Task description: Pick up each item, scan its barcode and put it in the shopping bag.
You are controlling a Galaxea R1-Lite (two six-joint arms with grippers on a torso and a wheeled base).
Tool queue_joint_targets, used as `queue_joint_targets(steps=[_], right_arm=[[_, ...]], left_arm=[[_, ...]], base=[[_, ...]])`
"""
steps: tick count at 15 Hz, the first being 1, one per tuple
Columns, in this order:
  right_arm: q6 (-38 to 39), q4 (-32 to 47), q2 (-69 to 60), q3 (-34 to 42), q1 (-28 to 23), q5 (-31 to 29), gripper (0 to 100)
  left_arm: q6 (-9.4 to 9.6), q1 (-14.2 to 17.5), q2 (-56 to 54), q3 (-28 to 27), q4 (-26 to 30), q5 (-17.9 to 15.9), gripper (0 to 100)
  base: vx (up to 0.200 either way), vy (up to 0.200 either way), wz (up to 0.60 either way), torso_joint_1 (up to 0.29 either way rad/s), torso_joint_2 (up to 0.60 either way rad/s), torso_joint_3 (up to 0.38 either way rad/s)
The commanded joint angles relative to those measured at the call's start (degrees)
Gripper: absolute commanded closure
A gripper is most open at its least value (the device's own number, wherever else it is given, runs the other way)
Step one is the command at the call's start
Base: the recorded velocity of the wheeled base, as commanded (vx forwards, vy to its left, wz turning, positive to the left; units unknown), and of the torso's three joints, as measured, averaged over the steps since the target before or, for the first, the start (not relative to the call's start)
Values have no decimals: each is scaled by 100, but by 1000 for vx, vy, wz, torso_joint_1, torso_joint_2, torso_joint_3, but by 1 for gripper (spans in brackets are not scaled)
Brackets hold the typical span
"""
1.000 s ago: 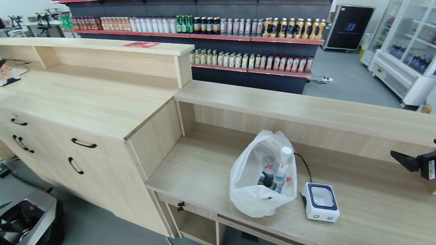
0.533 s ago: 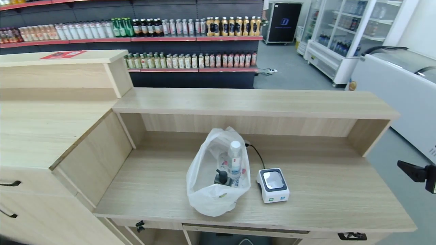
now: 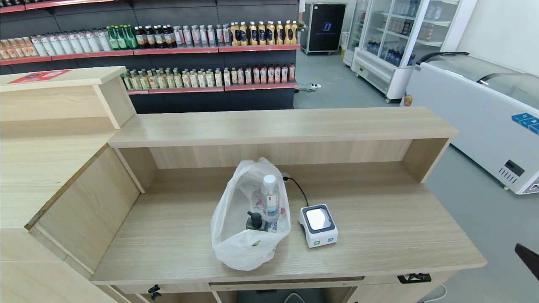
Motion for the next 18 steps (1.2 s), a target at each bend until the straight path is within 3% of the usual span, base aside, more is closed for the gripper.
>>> queue_joint_targets(steps=[1,7,9,18], right_arm=[[134,69,-1776,1011,251,-36,0],[143,1264,-3657,1011,462,87,0],[134,1282,-4008,1011,831,104,0],[697,1326,-4123,1011,822,113,0]], left_arm=[[-1,4,0,10,-1,3,0],[-1,4,0,1,-1,3,0],[-1,4,0,10,-1,3,0],[-1,4,0,1,-1,3,0]], base=[[0,0,0,0,0,0],[0,0,0,0,0,0],[0,0,0,0,0,0],[0,0,0,0,0,0]])
